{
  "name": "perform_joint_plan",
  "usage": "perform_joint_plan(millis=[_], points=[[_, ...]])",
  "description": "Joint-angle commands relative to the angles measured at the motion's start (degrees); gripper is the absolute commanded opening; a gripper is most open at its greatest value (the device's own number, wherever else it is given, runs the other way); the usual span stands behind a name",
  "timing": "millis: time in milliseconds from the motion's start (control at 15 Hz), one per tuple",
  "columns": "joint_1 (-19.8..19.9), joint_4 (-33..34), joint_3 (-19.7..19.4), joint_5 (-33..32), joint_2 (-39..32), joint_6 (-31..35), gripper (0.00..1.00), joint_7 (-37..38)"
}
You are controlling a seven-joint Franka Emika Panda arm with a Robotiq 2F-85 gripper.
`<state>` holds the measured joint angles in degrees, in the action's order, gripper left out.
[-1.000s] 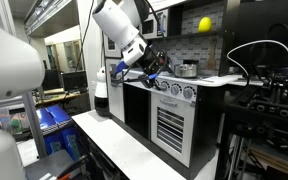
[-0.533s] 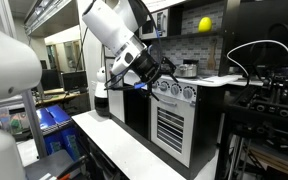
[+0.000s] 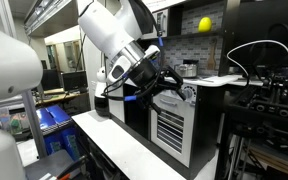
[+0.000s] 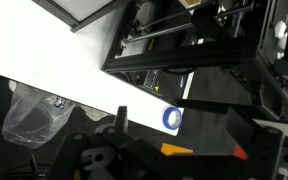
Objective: Remove the lid from the sink and put it on the stove
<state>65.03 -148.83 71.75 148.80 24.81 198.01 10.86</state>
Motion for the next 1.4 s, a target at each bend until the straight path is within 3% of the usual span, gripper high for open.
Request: perform_joint_plan(millis=[0, 400, 600, 1000, 1333], points=[[5.5, -2.2, 3.3, 0.2, 2.9, 0.0, 1.0, 8.5], [2.5, -1.5, 1.0, -1.5, 0.5, -0.1, 1.0, -11.9], [-2.4, 0.1, -3.2, -3.7, -2.6, -0.2, 1.0, -20.3], [-17.1, 5.6, -16.6, -11.0, -8.9, 0.3, 1.0, -34.7], [-30.3, 9.3, -28.0, -10.9, -12.8, 0.3, 1.0, -51.6]])
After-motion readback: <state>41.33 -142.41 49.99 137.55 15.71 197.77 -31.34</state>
